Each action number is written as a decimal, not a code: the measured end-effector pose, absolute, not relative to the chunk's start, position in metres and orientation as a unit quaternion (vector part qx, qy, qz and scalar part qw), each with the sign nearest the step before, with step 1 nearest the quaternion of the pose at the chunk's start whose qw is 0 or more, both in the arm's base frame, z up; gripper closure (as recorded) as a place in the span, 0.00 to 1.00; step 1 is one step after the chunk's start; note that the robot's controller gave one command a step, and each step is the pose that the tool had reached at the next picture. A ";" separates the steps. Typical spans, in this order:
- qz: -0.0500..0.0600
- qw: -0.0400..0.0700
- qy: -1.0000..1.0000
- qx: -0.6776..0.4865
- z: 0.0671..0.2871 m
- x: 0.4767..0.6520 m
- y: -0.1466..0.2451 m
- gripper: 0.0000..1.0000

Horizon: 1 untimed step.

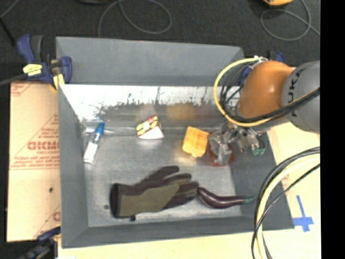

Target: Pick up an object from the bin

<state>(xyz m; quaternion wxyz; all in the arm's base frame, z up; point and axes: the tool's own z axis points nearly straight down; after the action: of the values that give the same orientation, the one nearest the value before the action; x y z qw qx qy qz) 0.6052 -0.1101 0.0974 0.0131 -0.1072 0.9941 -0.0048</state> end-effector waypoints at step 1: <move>-0.005 0.011 0.993 -0.121 0.104 0.603 -0.110 1.00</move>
Offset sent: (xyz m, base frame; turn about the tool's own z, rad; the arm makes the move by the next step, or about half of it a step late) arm 0.0076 -0.0255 -0.0121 -0.0844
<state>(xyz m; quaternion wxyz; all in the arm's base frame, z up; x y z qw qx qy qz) 0.6026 -0.1105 0.1037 0.0115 -0.1207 0.9926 -0.0046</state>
